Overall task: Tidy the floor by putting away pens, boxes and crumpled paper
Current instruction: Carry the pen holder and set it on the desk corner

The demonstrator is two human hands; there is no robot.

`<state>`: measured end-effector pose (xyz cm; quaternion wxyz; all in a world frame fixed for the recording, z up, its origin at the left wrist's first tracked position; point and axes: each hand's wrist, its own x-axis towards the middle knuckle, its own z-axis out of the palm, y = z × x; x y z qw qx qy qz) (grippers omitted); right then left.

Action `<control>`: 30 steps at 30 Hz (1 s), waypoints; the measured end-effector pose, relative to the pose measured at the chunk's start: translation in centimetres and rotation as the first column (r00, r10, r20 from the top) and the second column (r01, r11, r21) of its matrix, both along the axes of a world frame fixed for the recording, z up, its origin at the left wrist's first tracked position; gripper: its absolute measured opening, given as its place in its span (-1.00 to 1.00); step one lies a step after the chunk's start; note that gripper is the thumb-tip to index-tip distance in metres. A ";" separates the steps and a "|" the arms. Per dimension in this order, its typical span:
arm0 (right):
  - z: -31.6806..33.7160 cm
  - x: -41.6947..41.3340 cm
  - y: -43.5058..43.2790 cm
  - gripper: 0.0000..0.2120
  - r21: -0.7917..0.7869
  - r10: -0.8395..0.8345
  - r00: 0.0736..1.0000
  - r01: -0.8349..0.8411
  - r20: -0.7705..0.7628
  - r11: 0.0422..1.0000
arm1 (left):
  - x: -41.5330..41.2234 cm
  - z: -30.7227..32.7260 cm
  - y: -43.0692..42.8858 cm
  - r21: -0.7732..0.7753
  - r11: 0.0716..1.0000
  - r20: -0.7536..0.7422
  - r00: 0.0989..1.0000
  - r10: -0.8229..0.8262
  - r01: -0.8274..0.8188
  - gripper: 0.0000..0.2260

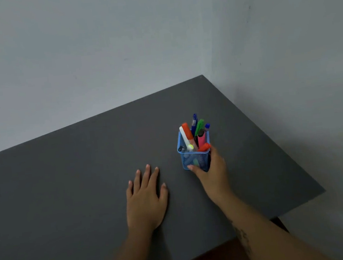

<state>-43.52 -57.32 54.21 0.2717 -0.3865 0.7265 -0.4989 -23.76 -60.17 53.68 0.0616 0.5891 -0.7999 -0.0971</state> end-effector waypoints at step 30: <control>0.7 1.5 -6.0 -0.13 0.019 -0.227 0.919 0.246 -0.321 0.969 | -1.3 0.5 -11.5 0.130 0.986 0.121 0.985 -0.124 0.108 -0.38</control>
